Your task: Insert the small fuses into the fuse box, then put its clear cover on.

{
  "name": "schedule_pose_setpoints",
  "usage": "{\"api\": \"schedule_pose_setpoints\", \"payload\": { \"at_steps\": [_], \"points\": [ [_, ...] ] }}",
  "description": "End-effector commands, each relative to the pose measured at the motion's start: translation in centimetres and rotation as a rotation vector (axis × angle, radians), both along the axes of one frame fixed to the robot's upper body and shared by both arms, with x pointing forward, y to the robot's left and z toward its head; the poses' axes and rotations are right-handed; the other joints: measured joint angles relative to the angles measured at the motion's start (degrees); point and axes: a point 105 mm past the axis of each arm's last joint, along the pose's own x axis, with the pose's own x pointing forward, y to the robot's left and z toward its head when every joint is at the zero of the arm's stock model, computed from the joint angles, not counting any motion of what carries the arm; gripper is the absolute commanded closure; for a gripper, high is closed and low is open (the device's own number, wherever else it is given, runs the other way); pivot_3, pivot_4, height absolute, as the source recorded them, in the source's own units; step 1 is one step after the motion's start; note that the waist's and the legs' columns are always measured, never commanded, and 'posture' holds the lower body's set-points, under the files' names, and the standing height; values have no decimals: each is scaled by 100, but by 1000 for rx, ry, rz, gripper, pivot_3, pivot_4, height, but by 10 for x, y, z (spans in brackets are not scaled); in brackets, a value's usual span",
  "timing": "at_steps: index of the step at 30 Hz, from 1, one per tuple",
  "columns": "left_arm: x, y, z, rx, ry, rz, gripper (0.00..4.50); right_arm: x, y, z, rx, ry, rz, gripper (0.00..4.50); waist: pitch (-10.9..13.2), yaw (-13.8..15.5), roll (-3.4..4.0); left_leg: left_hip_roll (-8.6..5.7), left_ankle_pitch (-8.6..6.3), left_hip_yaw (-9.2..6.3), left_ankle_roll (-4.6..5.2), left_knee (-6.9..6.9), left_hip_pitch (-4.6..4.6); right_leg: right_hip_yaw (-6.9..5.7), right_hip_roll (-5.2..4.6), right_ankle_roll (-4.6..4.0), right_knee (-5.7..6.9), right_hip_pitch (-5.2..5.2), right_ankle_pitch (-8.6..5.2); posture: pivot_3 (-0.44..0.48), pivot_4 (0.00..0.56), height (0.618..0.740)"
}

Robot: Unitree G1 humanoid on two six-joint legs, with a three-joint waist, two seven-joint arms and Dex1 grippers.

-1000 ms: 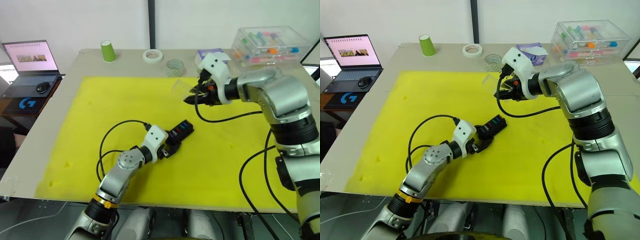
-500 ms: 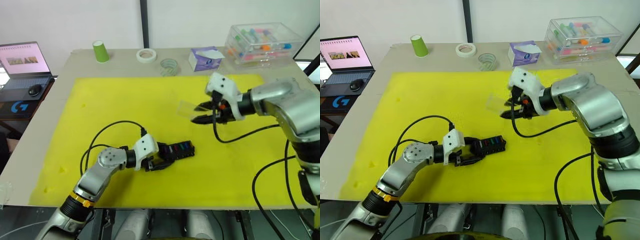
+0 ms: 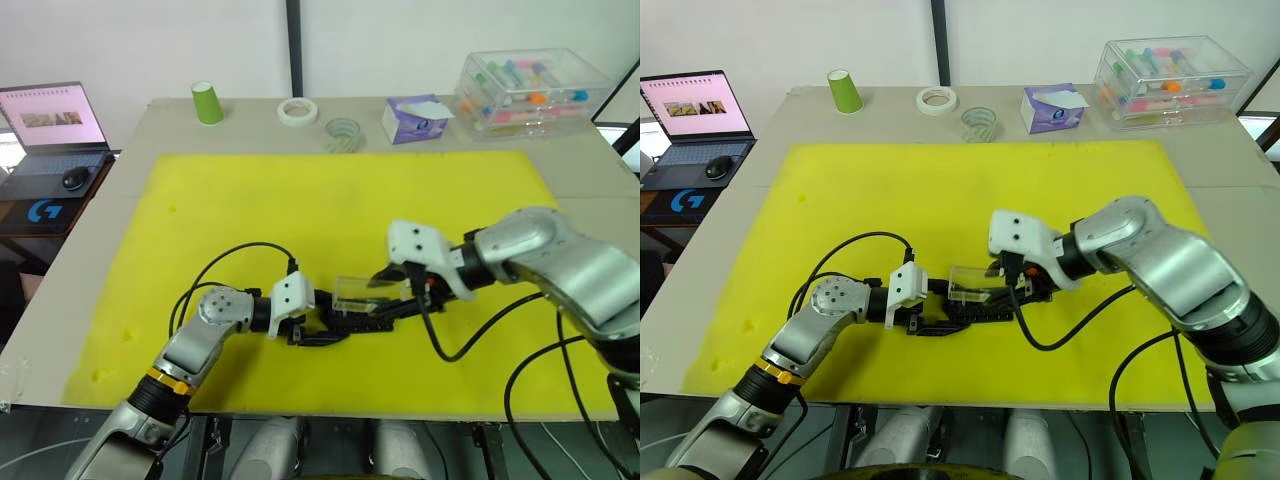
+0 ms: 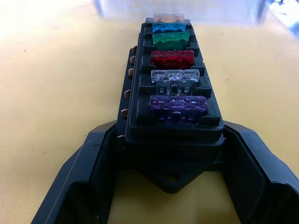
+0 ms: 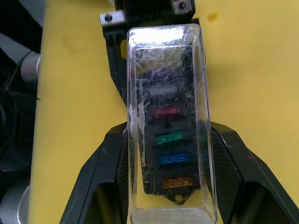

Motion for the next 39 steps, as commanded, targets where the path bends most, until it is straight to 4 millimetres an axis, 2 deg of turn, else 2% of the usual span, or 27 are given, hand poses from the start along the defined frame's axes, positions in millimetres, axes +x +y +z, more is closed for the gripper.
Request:
{"api": "schedule_pose_setpoints", "payload": {
  "at_steps": [1,18,28,39],
  "points": [
    [-2,4,-19,65,46,-3,1741,2,3,5,-12,-60,20,2619,0,-2,0,0,0,0,0,0,0,0,0,0,0,0,0,0,150,740],
    [2,5,-20,70,47,5,1741,-5,10,-12,-50,-25,38,2619,-1,-1,-1,0,0,-1,0,0,2,0,1,0,1,2,0,0,150,740],
    [0,5,-21,71,44,6,1741,-3,7,-23,-91,-18,25,2619,-5,-2,-4,0,0,-1,0,0,4,0,1,0,1,3,0,0,150,740],
    [-1,4,-20,69,44,10,1741,0,6,-25,-103,-19,32,2619,-10,-4,-10,0,0,-2,0,-1,11,0,2,0,0,11,0,0,150,740]
  ]
}}
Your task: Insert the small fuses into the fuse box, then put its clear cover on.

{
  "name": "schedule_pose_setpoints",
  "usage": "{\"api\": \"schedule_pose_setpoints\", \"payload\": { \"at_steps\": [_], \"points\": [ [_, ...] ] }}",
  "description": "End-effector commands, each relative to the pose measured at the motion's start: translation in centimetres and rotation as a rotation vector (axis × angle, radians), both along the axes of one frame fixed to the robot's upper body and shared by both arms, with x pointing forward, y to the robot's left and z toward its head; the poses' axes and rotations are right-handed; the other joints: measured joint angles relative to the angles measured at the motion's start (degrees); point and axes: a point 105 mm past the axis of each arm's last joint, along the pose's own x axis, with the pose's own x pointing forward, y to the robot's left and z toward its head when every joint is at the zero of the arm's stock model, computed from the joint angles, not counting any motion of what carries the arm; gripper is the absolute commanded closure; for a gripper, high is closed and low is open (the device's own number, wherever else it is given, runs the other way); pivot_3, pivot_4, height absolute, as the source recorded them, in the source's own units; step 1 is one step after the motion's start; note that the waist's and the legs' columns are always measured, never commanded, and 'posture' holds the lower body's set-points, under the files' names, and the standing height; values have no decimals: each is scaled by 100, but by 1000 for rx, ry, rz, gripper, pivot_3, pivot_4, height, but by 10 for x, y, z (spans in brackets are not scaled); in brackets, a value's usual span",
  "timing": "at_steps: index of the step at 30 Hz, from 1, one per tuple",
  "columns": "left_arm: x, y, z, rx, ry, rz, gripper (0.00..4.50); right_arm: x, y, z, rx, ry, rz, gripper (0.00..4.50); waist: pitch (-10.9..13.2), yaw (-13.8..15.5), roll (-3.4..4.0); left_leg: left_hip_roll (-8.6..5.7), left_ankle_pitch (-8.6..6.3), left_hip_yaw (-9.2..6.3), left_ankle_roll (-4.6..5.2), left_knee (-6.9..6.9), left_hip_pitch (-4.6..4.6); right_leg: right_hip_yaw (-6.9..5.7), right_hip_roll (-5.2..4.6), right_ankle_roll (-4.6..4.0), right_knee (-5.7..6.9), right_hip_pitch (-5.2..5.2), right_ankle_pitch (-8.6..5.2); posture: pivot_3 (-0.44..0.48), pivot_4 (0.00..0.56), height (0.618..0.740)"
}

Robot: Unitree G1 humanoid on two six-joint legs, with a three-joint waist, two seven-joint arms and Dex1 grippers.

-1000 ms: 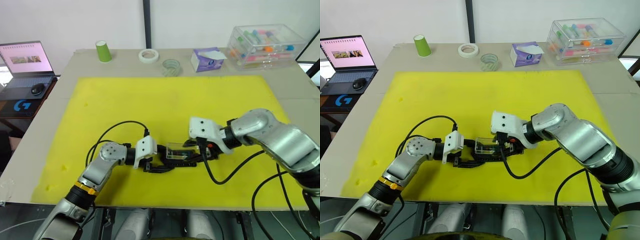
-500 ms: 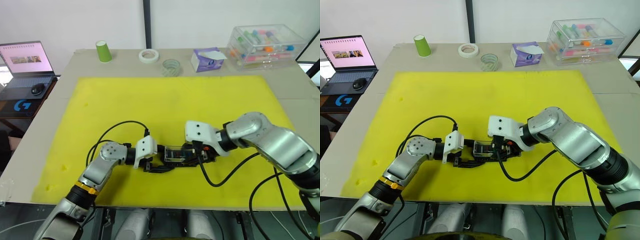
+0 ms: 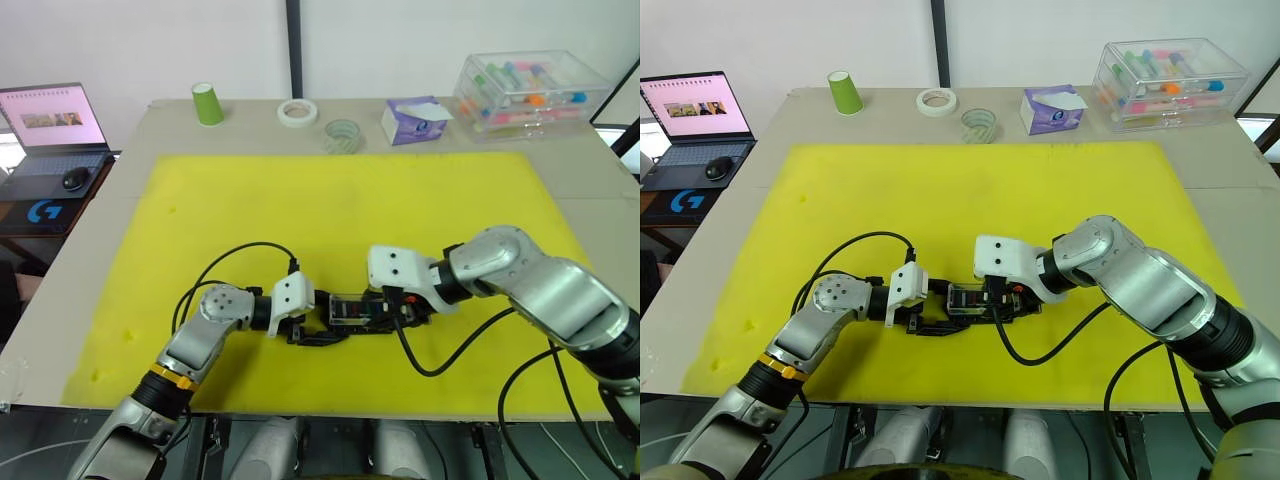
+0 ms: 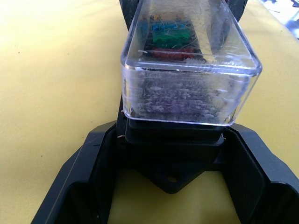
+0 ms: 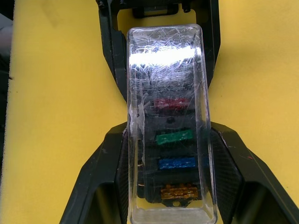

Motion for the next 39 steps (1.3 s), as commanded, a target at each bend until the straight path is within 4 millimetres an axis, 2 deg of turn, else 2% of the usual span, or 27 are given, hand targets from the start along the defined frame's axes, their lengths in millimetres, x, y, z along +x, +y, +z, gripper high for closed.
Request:
{"api": "schedule_pose_setpoints", "payload": {
  "at_steps": [1,2,7,15,39],
  "points": [
    [-4,4,-19,63,47,19,1741,0,-1,-3,-17,7,5,2619,0,0,0,0,0,0,0,0,0,0,0,0,0,0,0,0,150,740],
    [-4,4,-19,64,48,19,1741,0,0,-3,-16,4,6,1893,0,0,0,0,0,0,0,0,0,0,0,0,0,0,0,0,150,740],
    [-5,4,-19,62,53,18,1741,5,3,5,9,-9,-1,290,0,1,-1,0,0,0,0,0,0,0,0,0,0,0,0,0,150,740],
    [-7,2,-20,58,60,11,1741,10,8,17,51,-25,-21,290,0,0,-1,0,0,0,0,0,0,0,0,0,0,0,0,0,150,740],
    [-9,-1,-19,55,58,-2,1741,12,5,24,62,-29,-27,290,0,-1,-1,0,0,0,0,0,0,0,0,0,-1,0,0,0,150,740]
  ]
}}
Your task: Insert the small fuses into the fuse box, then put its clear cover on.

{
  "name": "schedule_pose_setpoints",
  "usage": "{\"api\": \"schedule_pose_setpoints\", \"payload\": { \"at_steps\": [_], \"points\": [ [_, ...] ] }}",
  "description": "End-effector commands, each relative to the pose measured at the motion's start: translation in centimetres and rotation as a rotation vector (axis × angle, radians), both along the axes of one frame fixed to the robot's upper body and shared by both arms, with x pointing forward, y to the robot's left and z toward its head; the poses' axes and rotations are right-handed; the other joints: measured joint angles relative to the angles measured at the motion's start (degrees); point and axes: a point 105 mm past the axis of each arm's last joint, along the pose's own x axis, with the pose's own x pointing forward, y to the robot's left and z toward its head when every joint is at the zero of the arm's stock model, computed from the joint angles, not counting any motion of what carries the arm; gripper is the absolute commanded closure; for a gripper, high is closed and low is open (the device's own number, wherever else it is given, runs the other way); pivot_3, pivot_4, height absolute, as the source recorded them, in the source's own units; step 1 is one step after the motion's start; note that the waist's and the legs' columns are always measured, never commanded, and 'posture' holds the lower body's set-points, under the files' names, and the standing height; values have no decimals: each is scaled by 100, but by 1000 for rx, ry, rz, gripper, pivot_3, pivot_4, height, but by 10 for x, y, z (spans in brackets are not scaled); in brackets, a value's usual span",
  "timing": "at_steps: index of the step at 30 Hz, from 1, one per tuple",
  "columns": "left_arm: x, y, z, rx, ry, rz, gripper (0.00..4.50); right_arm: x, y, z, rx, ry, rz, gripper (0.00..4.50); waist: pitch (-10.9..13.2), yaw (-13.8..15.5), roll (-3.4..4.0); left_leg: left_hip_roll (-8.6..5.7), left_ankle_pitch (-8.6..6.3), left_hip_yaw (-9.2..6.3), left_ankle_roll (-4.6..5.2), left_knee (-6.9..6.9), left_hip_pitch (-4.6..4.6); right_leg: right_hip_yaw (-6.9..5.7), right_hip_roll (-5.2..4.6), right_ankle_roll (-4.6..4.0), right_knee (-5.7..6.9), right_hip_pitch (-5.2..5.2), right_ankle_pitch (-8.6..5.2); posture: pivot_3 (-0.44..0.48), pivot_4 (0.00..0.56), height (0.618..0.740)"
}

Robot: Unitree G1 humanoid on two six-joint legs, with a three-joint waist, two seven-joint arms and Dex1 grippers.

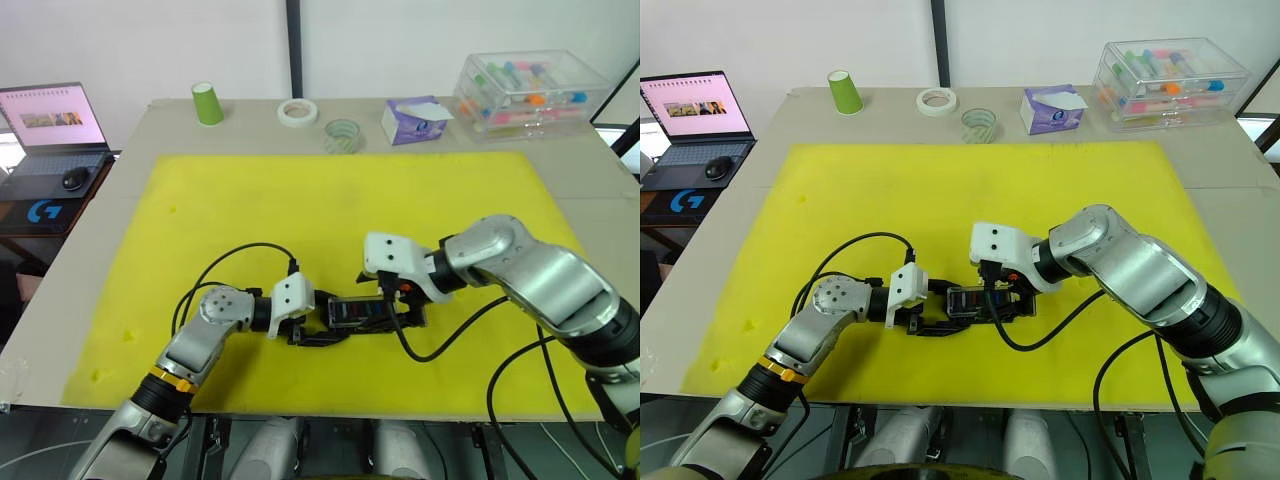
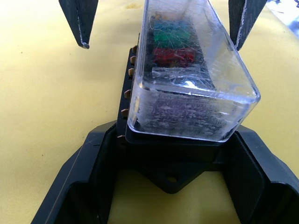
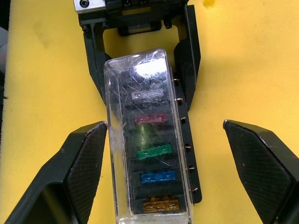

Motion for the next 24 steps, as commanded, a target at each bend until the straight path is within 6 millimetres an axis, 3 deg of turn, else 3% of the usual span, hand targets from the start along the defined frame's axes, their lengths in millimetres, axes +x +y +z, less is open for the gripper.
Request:
{"api": "schedule_pose_setpoints", "payload": {
  "at_steps": [1,12,15,20,24],
  "points": [
    [-6,1,-19,56,57,-1,1741,2,0,16,22,-50,5,290,0,0,0,0,0,0,0,0,0,0,0,0,0,0,0,0,150,740],
    [-7,2,-20,54,74,2,1741,-15,0,60,253,-84,84,290,0,5,0,0,0,-1,0,-1,0,0,0,0,-1,1,0,0,150,740],
    [-6,3,-19,56,76,1,1741,-14,-4,59,291,-96,66,878,0,4,0,0,-1,0,2,-1,0,0,0,0,-3,2,0,0,150,740],
    [-3,2,-18,55,77,6,1741,-16,-10,42,377,-83,63,2617,0,1,-1,0,-1,-1,2,1,0,-2,-1,0,-4,5,0,0,150,740],
    [-2,2,-19,58,76,4,1741,-17,-6,51,435,-87,84,4043,0,9,0,0,-1,-2,2,1,1,-2,0,0,-1,5,0,0,150,740]
  ]
}}
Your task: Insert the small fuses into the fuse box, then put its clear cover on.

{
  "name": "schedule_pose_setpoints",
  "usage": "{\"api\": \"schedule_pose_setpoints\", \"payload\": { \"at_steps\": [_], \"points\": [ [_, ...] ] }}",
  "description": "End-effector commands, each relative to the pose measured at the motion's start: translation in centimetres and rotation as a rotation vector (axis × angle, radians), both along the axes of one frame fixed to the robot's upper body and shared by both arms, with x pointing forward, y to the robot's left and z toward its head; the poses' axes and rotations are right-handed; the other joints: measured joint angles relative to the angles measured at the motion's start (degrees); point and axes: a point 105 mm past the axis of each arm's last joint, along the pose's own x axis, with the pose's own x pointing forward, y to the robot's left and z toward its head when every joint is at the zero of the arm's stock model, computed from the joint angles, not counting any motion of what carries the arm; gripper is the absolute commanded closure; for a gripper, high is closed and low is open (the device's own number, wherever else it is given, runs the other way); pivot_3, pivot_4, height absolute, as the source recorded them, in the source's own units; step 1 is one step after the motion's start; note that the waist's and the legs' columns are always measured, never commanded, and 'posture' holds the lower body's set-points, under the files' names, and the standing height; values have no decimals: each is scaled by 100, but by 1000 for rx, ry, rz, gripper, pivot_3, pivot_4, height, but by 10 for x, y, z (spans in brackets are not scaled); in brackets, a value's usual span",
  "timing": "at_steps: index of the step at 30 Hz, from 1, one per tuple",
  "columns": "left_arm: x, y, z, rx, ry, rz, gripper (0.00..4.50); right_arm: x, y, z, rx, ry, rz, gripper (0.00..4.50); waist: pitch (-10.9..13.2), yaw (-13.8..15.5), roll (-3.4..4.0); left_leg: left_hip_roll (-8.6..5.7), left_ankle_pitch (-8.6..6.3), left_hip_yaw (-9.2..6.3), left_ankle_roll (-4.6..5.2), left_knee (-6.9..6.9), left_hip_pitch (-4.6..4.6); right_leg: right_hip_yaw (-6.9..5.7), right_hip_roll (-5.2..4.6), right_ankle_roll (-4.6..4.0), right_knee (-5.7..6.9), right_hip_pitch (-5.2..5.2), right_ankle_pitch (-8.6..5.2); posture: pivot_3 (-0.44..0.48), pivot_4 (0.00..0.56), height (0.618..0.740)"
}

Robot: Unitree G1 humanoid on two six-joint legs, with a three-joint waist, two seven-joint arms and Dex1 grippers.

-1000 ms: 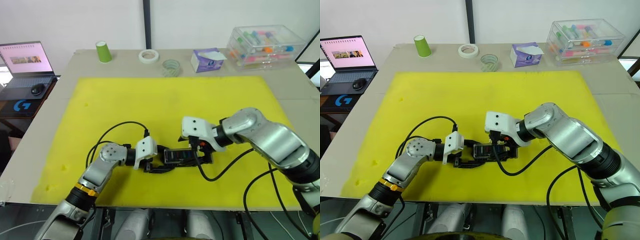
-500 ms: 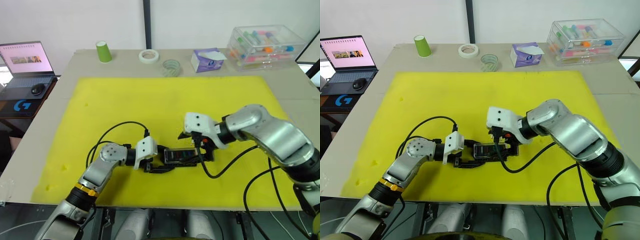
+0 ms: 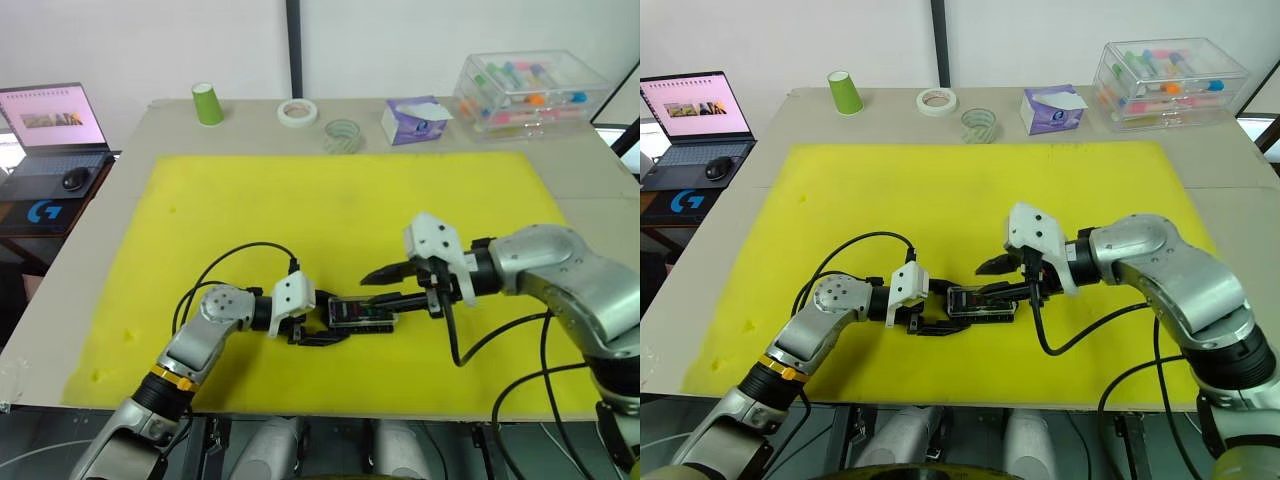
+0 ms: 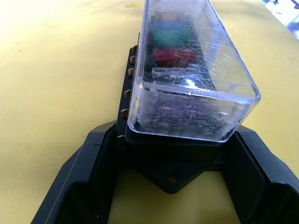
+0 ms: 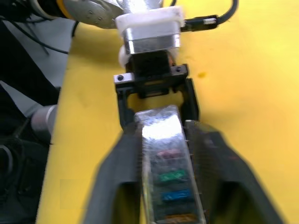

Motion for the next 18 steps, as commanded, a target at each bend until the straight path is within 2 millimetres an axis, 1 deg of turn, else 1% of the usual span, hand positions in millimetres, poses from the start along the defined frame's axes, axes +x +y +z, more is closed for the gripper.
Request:
{"api": "schedule_pose_setpoints", "payload": {
  "at_steps": [1,3,5,6,7,10,11,12,13,14,15,16,18],
  "points": [
    [-3,3,-19,54,61,8,1741,-1,3,26,74,-70,30,4401,0,5,0,-1,0,0,0,0,0,0,-1,0,0,0,0,0,150,740],
    [-3,4,-19,56,62,9,1741,-1,4,29,95,-62,36,4478,0,4,0,-1,0,0,0,0,0,0,-1,0,-2,1,0,0,150,740],
    [-4,4,-20,59,62,9,1741,1,4,27,94,-52,29,4478,0,4,0,-1,0,-2,0,0,0,-1,0,0,-2,1,0,0,150,740],
    [-4,4,-20,59,62,9,1741,2,3,24,87,-36,21,4478,0,3,-1,-1,0,-2,0,0,0,-1,-1,0,-2,2,0,0,150,740],
    [-4,5,-20,60,63,10,1741,3,2,14,70,-11,13,4478,0,4,-1,-1,0,-2,0,0,0,-1,-1,0,-2,2,0,0,150,740],
    [-5,6,-20,64,63,11,1741,3,2,-22,31,114,-8,4478,-3,1,-6,-1,0,-4,0,0,1,-2,0,0,-2,3,0,0,150,740],
    [-6,7,-20,65,63,10,1741,3,1,-30,19,139,-16,4478,-3,-6,-6,-1,0,-3,0,0,1,-2,-1,0,-2,3,0,0,150,740],
    [-6,7,-20,67,63,9,1741,12,-7,-61,-90,144,-72,4478,-3,-14,-5,-1,0,-3,0,0,1,-2,-1,0,-1,3,0,0,150,740],
    [-7,6,-20,69,63,7,1741,16,-18,-92,-221,137,-100,4478,-7,-17,-3,-1,0,-2,0,0,3,-2,0,0,-1,2,0,0,150,740],
    [-7,6,-20,70,63,6,1741,14,-26,-109,-300,130,-91,4478,-35,-30,13,0,0,-1,0,-1,6,-1,0,0,0,4,0,0,150,740],
    [-7,6,-20,70,63,7,1741,14,-30,-116,-332,128,-90,4478,-79,-34,12,0,0,3,0,-9,17,-1,1,1,-2,7,-1,0,150,740],
    [-7,6,-20,70,64,7,1741,17,-29,-113,-307,133,-106,4478,-113,-29,0,1,-2,5,1,-30,58,-1,2,4,-10,41,-5,0,150,740],
    [-7,6,-20,71,64,10,1741,20,-23,-98,-241,131,-103,4478,-139,-21,-33,25,-10,-2,14,-68,135,-2,25,5,-69,131,-5,0,150,740]
  ]
}}
